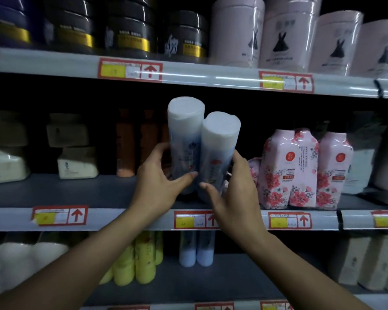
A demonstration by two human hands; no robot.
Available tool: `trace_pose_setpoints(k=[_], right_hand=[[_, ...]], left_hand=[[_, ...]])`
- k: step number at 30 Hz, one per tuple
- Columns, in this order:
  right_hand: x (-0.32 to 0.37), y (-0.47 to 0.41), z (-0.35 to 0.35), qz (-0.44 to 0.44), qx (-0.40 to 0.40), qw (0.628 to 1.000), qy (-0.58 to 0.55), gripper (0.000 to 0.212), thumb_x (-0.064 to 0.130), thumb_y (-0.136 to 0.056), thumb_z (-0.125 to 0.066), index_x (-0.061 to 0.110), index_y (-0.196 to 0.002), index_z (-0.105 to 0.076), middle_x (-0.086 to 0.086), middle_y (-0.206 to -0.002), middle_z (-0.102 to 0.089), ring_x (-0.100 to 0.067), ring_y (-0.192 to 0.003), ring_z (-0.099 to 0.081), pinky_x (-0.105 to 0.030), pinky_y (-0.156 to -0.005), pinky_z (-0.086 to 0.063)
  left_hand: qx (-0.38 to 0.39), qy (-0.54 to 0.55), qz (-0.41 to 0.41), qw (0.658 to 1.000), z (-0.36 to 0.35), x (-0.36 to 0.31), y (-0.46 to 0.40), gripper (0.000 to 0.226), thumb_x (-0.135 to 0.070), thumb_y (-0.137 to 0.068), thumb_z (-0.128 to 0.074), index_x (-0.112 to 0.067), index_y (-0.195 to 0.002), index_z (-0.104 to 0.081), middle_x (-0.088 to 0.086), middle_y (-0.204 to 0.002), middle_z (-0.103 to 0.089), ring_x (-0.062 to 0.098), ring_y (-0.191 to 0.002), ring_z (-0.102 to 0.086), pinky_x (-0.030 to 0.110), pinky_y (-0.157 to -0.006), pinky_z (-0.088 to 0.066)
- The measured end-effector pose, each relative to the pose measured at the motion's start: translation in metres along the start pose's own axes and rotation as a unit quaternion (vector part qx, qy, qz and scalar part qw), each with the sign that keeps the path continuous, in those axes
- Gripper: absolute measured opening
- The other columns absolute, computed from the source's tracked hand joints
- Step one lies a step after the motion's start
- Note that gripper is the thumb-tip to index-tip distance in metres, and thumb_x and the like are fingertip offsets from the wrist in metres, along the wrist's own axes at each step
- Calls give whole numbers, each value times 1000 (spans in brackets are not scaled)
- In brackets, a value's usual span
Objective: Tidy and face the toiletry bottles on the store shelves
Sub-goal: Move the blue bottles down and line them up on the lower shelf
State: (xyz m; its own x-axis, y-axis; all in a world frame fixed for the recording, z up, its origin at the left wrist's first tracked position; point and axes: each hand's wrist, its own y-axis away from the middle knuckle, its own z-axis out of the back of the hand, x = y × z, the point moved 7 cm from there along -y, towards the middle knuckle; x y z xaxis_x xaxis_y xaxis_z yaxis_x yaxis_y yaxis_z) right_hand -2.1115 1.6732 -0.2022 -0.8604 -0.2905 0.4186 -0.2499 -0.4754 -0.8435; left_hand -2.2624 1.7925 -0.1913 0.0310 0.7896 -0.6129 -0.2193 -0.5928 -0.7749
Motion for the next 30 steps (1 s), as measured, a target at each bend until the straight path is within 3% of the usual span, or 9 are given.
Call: trace_pose_setpoints(k=[3, 6, 10, 15, 18, 22, 26, 30], right_hand=[[9, 4, 7, 14, -20, 1000, -11, 81, 17, -86, -82, 15, -152, -35, -1, -135, -50, -19, -127, -54, -42, -100, -53], [18, 7, 17, 24, -36, 999, -21, 80, 14, -87, -81, 14, -152, -34, -2, -132, -49, -21, -125, -55, -43, -98, -54], [29, 9, 34, 25, -51, 998, -29, 80, 19, -88, -80, 13, -152, -35, -2, -132, -50, -22, -123, -56, -46, -95, -56], [41, 22, 58, 22, -61, 998, -13, 79, 30, -86, -82, 21, -151, -36, 5, -135, -59, -16, -123, -61, -40, -93, -56], [42, 41, 65, 15, -46, 999, -22, 75, 36, -86, -81, 28, -146, -38, 15, -128, -62, -10, -116, -66, -39, -89, -59], [30, 76, 64, -34, -12, 999, -35, 78, 49, -84, -80, 35, -147, -36, 25, -130, -59, -3, -117, -65, -41, -87, -61], [21, 111, 59, -71, 29, 997, -25, 76, 55, -80, -81, 54, -139, -34, 32, -124, -61, 7, -106, -67, -34, -82, -62], [3, 143, 49, -105, 78, 991, -21, 84, 63, -77, -79, 52, -145, -31, 34, -133, -57, 7, -117, -62, -29, -92, -59]], left_hand=[[6, -1, -10, 1000, 9, -17, 8, 62, -42, -69, -91, -36, -122, -58, -19, -119, -70, 5, -115, -68, 44, -96, -60], [10, -14, -19, 1000, 15, -35, 15, 62, -32, -71, -94, -34, -121, -59, -20, -116, -70, -2, -112, -66, 39, -96, -60], [13, -31, -32, 999, 21, -58, 24, 63, -34, -69, -95, -37, -121, -60, -24, -113, -70, -4, -108, -67, 34, -93, -59], [35, -35, -35, 998, 25, -82, 45, 63, -34, -69, -95, -37, -122, -60, -31, -112, -68, -14, -107, -63, 6, -83, -50], [52, -24, -22, 998, 25, -86, 65, 64, -28, -69, -95, -29, -123, -62, -27, -114, -68, -17, -106, -61, 0, -78, -46], [78, -12, 23, 997, 23, -74, 97, 63, -29, -67, -97, -34, -121, -64, -25, -110, -72, -13, -105, -65, 6, -78, -52], [100, 19, 106, 989, 14, -43, 130, 66, -26, -65, -98, -34, -120, -64, -23, -112, -73, -2, -104, -71, 26, -85, -62], [122, 21, 148, 981, 6, -21, 161, 66, -25, -65, -99, -36, -120, -63, -26, -110, -73, -3, -103, -70, 26, -83, -63]])
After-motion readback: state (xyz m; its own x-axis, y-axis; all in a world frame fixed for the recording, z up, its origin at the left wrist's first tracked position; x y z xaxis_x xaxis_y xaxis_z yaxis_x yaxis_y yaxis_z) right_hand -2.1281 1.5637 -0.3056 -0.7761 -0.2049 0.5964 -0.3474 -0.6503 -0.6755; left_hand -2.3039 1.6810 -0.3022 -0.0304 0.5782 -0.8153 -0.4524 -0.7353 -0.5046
